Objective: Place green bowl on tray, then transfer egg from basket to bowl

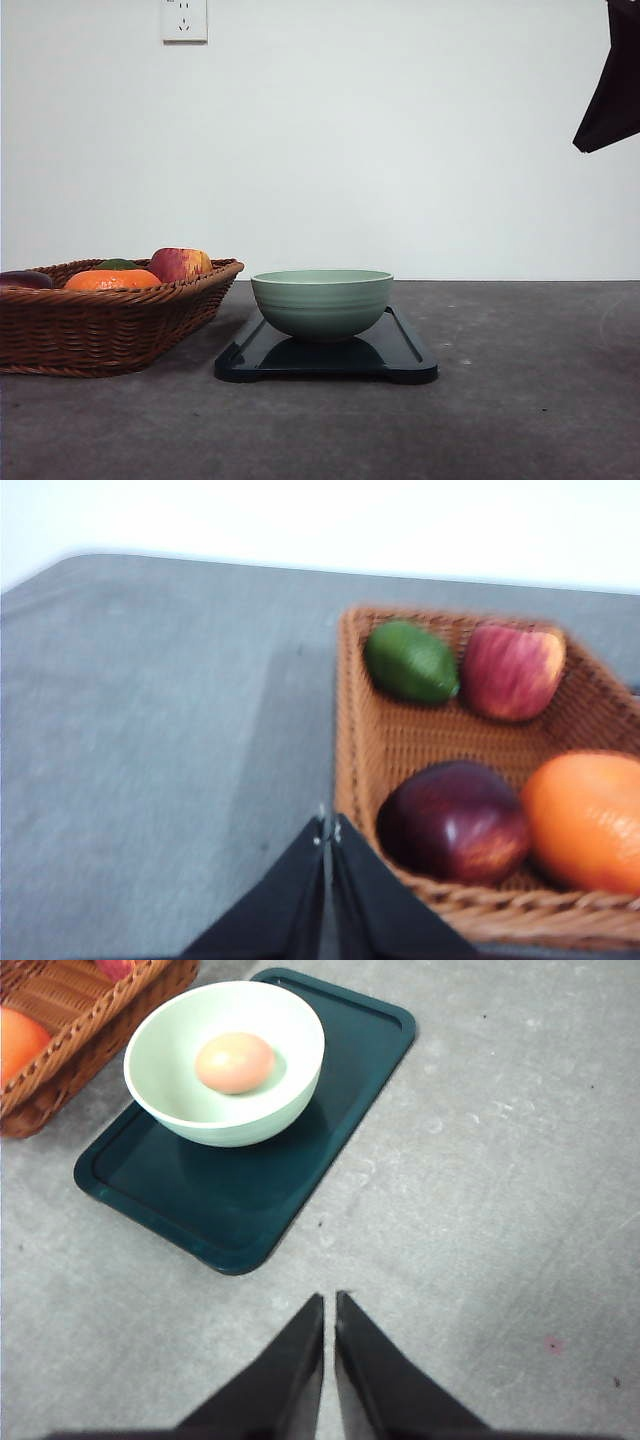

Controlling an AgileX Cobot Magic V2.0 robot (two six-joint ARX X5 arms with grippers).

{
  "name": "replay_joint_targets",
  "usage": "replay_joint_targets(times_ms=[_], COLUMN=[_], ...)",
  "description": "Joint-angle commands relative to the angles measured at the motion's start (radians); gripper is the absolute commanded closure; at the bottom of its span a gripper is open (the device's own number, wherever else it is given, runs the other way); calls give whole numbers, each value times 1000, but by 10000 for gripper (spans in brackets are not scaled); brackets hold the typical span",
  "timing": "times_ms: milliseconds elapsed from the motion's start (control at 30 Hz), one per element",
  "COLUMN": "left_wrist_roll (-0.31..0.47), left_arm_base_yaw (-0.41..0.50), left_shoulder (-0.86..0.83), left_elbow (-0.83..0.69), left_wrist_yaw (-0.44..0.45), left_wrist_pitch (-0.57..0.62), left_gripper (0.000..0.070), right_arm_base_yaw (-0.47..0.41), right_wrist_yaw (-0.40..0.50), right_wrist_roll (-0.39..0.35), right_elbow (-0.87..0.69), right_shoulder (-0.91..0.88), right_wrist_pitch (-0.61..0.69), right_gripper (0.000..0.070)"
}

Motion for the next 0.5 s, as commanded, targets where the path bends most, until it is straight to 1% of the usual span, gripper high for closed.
replay_joint_targets(times_ms=[0, 467], left_wrist_roll=[8, 7], left_arm_base_yaw=[2, 2], left_shoulder=[-10, -8], left_elbow=[-19, -19], left_wrist_yaw=[1, 1], left_wrist_pitch=[0, -4], left_gripper=[700, 700], right_arm_base_yaw=[5, 5], right_wrist_yaw=[1, 1], right_wrist_roll=[5, 5], right_elbow=[4, 4], right_shoulder=[3, 3], right_wrist_pitch=[10, 10], right_gripper=[689, 689])
